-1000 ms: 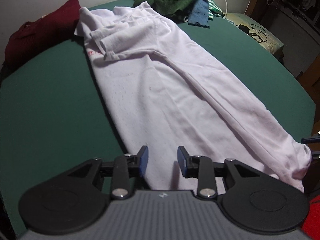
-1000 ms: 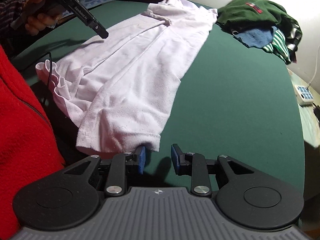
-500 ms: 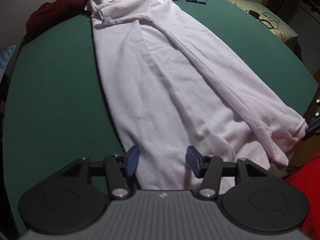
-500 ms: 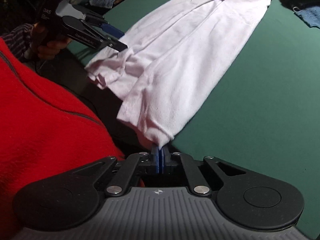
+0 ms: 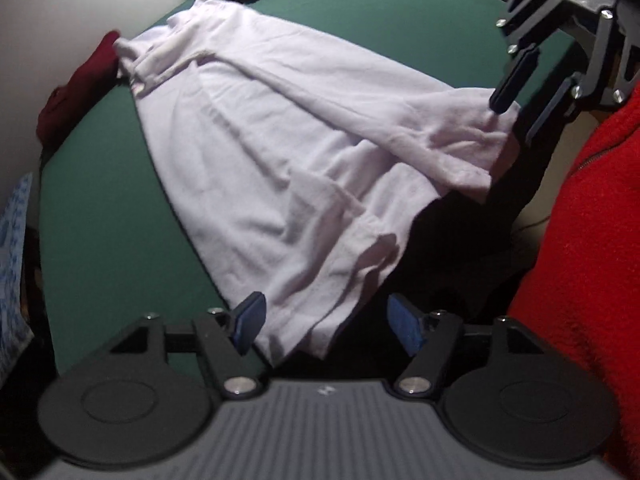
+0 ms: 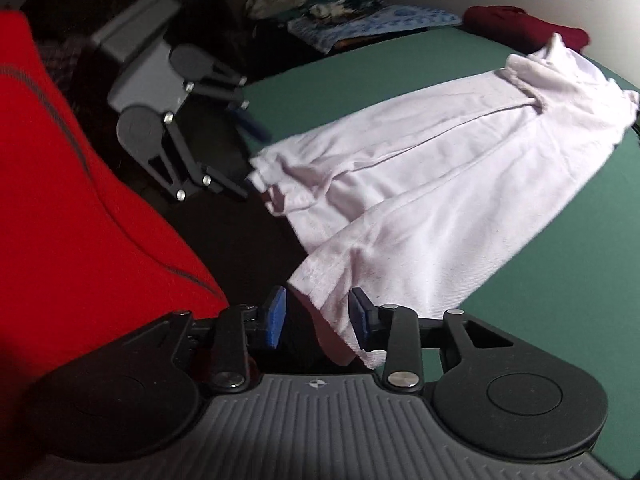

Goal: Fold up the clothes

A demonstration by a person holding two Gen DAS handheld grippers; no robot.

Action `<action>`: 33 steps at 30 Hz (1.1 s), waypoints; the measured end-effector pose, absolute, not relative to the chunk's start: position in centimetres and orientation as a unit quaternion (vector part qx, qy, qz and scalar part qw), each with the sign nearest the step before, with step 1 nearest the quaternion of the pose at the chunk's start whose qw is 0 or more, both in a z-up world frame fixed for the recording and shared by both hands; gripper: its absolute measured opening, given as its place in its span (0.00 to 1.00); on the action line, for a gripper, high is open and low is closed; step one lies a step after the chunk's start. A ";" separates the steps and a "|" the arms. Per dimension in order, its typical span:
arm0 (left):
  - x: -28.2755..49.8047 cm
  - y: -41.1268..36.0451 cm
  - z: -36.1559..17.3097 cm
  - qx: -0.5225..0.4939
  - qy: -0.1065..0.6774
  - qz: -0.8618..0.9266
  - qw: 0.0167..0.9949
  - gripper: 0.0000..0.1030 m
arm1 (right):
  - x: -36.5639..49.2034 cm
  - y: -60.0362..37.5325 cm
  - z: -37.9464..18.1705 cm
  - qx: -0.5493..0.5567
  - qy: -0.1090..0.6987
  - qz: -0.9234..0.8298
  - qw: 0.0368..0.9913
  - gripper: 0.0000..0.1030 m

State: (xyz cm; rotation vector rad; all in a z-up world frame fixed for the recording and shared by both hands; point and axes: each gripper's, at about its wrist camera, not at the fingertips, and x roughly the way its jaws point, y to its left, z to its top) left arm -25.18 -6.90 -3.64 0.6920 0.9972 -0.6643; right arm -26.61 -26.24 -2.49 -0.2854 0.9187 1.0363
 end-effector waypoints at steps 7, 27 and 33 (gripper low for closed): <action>-25.3 -8.0 -5.7 0.381 0.438 -0.344 0.738 0.48 | -26.5 -23.2 -4.4 -0.207 0.422 0.460 0.753 0.35; -24.2 -6.5 -4.1 0.394 0.448 -0.421 0.683 0.20 | -24.3 -23.4 -3.8 -0.011 0.478 0.396 0.784 0.21; -24.2 -3.7 -1.6 0.320 0.452 -0.433 0.711 0.57 | -25.2 -28.1 -1.8 0.020 0.472 0.337 0.815 0.40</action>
